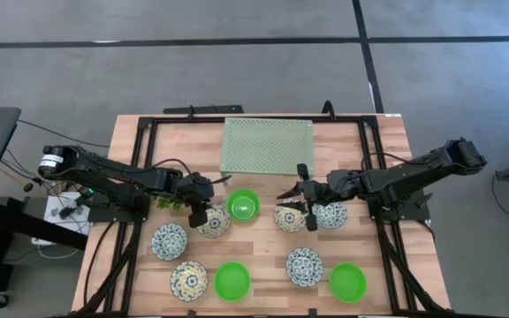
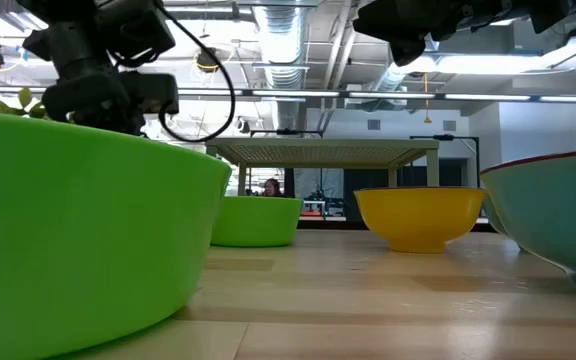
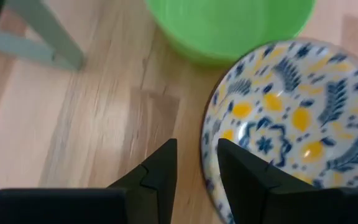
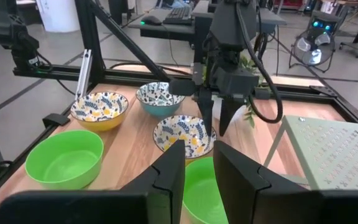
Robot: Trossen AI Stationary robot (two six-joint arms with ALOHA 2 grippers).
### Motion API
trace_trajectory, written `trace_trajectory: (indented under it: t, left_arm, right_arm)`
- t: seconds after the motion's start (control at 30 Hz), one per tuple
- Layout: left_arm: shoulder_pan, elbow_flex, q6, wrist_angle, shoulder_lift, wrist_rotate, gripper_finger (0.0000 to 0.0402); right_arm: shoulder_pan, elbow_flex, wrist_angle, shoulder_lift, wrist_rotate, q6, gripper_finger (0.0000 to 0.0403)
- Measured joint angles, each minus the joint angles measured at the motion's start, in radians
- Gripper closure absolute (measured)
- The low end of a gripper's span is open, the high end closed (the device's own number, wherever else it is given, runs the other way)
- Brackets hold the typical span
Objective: Pick & Place Mini bowls
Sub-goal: Put the top left yellow bowl on the shelf
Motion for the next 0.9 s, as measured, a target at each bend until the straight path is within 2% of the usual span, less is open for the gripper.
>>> trace_trajectory:
  t: [0.2,0.47,0.67,0.77,0.9]
  left_arm:
    - [0.0,-0.036,0.009,0.002,0.0,0.018,0.0299]
    - [-0.002,-0.042,0.032,0.03,-0.019,0.052,0.0384]
    - [-0.015,-0.05,0.052,0.005,-0.133,0.025,0.0376]
    - [-0.029,-0.049,0.051,0.019,-0.214,0.001,0.0386]
    - [-0.053,-0.023,0.049,0.036,-0.296,-0.1,0.0388]
  right_arm:
    - [0.0,0.0,-0.002,0.0,0.0,0.0,0.0323]
    - [0.0,0.0,-0.003,0.0,0.0,0.019,0.0323]
    - [0.0,0.0,-0.004,0.0,0.0,0.019,0.0323]
    - [0.0,0.0,-0.006,0.0,0.0,0.019,0.0323]
    - [0.0,0.0,-0.006,0.0,0.0,0.034,0.0323]
